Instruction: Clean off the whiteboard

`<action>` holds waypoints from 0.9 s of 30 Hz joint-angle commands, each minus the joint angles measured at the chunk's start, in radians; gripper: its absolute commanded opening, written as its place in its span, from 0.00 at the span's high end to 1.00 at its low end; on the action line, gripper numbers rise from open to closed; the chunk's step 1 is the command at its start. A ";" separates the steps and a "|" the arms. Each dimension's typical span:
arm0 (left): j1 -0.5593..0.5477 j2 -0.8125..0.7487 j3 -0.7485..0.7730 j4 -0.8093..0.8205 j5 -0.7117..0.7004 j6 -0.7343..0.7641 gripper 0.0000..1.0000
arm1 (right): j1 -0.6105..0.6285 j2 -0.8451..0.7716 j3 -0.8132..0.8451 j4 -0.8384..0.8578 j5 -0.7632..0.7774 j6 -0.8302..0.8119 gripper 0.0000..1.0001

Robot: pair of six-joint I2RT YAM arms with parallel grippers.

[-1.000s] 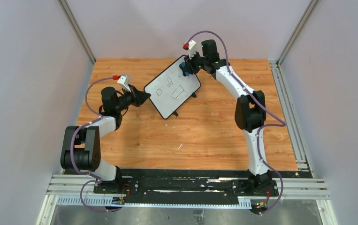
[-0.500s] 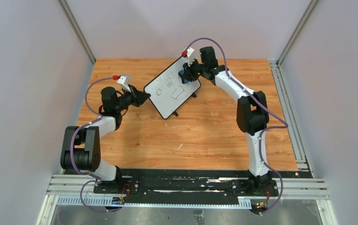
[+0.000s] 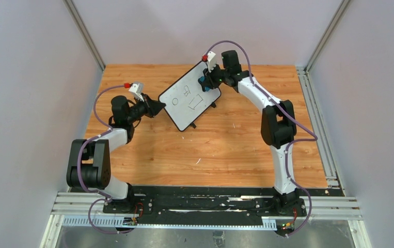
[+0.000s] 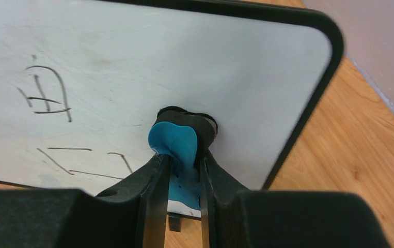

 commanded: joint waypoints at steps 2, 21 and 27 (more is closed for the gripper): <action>0.007 -0.003 -0.007 -0.055 -0.024 0.113 1.00 | -0.059 0.068 0.087 0.005 0.050 -0.024 0.99; 0.007 0.005 0.001 -0.058 -0.023 0.116 1.00 | 0.007 -0.027 -0.072 0.024 -0.002 0.003 0.99; 0.007 0.012 0.006 -0.057 -0.019 0.113 1.00 | 0.031 -0.069 -0.144 0.034 -0.001 -0.006 0.99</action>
